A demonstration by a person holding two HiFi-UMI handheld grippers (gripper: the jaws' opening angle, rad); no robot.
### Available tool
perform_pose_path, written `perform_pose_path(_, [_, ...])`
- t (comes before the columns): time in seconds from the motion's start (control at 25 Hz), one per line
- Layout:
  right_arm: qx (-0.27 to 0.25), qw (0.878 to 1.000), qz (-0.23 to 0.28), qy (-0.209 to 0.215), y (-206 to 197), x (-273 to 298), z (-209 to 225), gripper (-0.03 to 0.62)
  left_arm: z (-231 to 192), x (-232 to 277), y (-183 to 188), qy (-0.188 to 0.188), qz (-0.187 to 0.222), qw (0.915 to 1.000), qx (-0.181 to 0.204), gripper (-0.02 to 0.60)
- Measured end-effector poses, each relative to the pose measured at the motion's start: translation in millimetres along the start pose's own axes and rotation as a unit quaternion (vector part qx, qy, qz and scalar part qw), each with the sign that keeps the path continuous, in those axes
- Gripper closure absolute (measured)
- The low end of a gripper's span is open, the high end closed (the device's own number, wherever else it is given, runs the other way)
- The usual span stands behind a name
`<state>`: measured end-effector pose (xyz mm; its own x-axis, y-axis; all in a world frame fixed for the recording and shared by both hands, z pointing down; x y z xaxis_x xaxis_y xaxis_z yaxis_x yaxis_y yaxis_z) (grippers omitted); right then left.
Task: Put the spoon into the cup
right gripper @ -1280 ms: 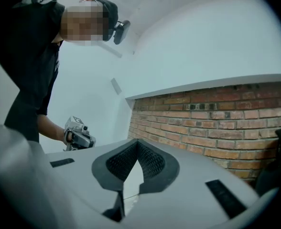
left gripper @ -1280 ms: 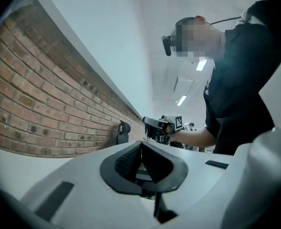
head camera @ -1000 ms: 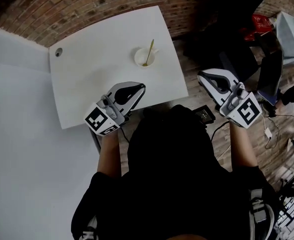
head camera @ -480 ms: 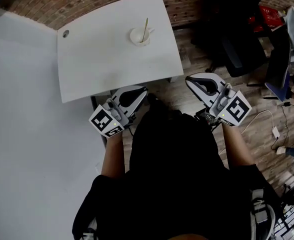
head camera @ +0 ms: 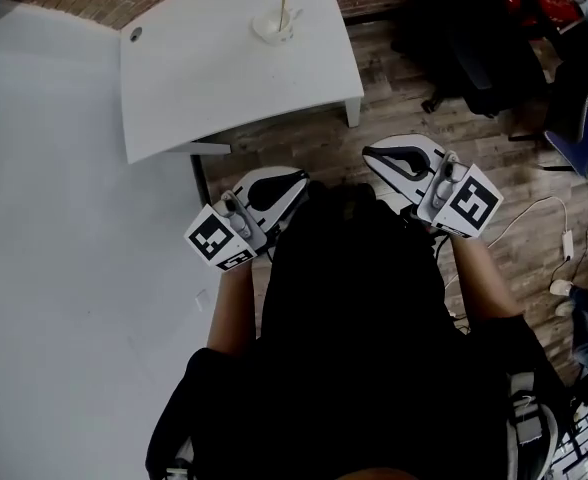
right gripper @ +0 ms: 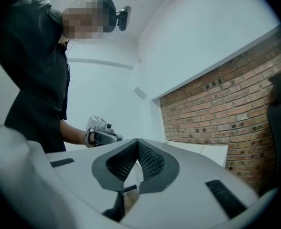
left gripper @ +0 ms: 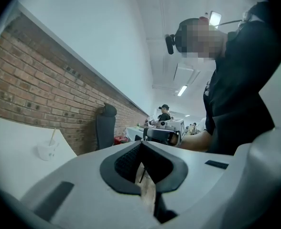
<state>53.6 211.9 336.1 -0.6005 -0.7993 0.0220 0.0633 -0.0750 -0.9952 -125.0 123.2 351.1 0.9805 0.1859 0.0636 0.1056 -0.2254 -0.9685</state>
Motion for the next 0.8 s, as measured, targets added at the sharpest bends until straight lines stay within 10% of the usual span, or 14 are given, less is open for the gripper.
perform_pose_path(0.8, [-0.013, 0.998, -0.032, -0.051, -6.0, 48.6, -134.2, 0.588, 35.4, -111.8, -25.8, -0.074, 0.016, 0.9971, 0.004, 0.564])
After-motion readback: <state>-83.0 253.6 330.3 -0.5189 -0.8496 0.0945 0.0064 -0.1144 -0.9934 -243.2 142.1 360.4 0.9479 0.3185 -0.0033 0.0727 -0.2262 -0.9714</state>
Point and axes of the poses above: the fingertips, and each gripper's own axes: x forward along the fingers, z to its right, y out of its top, the point moved 6 cm from there along -x, backward along the fingers, and after that the axes turned 1 degree about -z, right-handed, at the moved point
